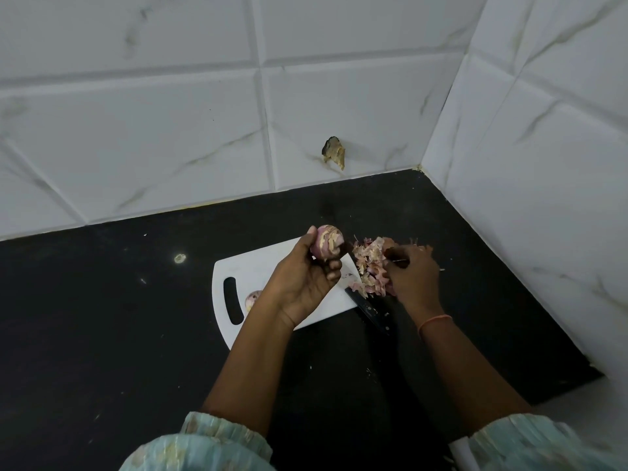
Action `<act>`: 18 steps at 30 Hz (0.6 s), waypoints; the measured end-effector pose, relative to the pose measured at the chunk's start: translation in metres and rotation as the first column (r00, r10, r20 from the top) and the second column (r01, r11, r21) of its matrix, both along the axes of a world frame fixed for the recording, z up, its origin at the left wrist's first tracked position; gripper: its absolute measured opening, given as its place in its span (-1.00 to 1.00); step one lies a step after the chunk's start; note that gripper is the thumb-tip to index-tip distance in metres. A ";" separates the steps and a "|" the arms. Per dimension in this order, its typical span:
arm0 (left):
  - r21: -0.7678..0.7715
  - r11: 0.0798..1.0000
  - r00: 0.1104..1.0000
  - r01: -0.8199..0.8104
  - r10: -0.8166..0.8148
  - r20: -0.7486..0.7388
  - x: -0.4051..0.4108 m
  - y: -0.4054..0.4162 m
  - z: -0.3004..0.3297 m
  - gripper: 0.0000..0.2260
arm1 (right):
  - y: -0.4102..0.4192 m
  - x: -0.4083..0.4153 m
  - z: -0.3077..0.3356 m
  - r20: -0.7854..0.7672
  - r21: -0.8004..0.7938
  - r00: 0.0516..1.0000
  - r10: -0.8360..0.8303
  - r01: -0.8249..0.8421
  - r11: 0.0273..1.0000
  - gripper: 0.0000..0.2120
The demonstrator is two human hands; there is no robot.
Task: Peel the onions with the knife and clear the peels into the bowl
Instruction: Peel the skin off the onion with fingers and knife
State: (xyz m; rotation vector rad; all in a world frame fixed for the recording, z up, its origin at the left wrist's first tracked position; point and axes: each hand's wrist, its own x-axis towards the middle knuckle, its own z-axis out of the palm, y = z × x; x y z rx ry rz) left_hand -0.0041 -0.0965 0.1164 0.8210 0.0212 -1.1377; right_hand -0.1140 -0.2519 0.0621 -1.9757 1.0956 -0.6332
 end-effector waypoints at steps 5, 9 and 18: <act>0.053 0.998 0.991 0.027 -0.033 0.127 -0.003 0.000 0.002 -0.57 | 0.033 0.007 0.036 0.242 -0.218 0.934 0.262 -0.211 0.953 -0.76; 0.063 0.996 0.979 0.060 -0.071 0.193 -0.005 0.001 0.007 -0.52 | 0.052 0.012 0.064 0.311 -0.183 0.819 0.483 -0.447 0.876 -0.69; 0.047 0.977 0.947 0.206 -0.211 0.242 -0.006 0.007 0.008 -0.62 | 0.048 0.020 0.067 0.380 -0.167 0.861 0.338 -0.295 0.941 -0.96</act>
